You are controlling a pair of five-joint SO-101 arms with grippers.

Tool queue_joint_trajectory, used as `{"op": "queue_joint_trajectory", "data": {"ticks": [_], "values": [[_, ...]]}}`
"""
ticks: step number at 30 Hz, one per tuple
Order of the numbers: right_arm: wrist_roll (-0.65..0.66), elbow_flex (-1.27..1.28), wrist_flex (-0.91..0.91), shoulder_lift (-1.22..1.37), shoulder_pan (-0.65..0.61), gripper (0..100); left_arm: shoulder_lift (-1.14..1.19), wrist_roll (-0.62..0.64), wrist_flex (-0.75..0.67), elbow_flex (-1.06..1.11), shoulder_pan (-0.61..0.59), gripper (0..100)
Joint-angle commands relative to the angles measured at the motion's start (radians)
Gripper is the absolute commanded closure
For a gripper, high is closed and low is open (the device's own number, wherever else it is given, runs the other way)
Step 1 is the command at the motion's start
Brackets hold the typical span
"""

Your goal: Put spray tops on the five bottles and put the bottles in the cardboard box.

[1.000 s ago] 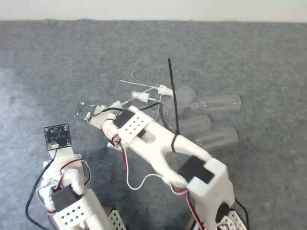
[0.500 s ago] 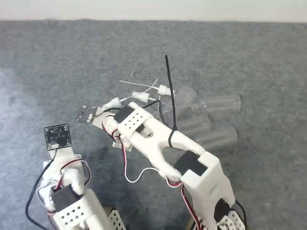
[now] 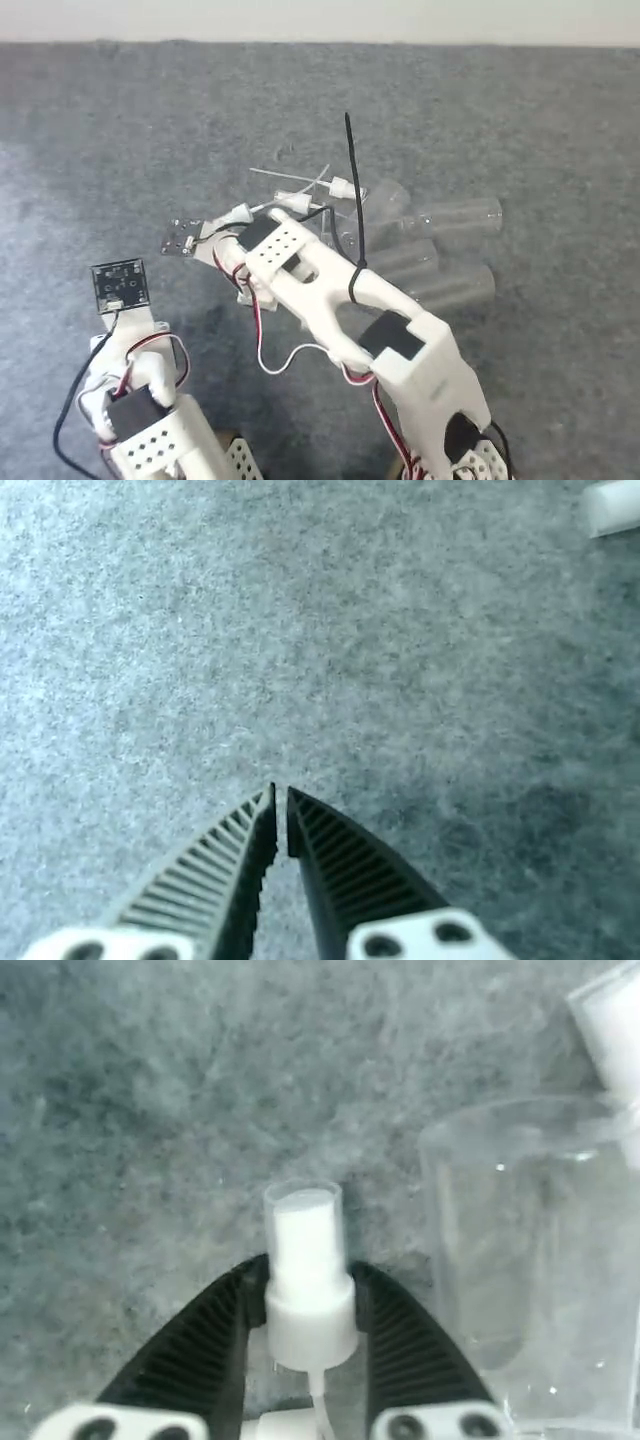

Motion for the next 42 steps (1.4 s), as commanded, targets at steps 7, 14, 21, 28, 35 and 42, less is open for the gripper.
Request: {"op": "queue_joint_trajectory", "data": {"ticks": [7, 14, 21, 28, 35, 42], "values": [[-0.038, -0.051, 0.093, -0.133, 0.035, 99.1, -0.009, 0.012, -0.031, -0.058, -0.005, 98], [-0.080, -0.051, 0.143, -0.300, 0.059, 99.1, -0.009, 0.012, -0.040, -0.056, -0.003, 98], [-0.157, -0.051, 0.163, -0.447, 0.061, 99.1, -0.009, 0.012, -0.043, -0.054, -0.003, 98], [-0.342, -0.054, 0.154, -0.625, 0.061, 99.1, -0.009, 0.012, -0.043, -0.054, -0.003, 98], [-0.545, -0.054, 0.160, -0.783, 0.061, 98.9, -0.009, 0.012, -0.043, -0.054, -0.003, 98], [-0.595, -0.051, 0.163, -0.897, 0.061, 99.1, -0.009, 0.012, -0.043, -0.054, -0.005, 98]]}}
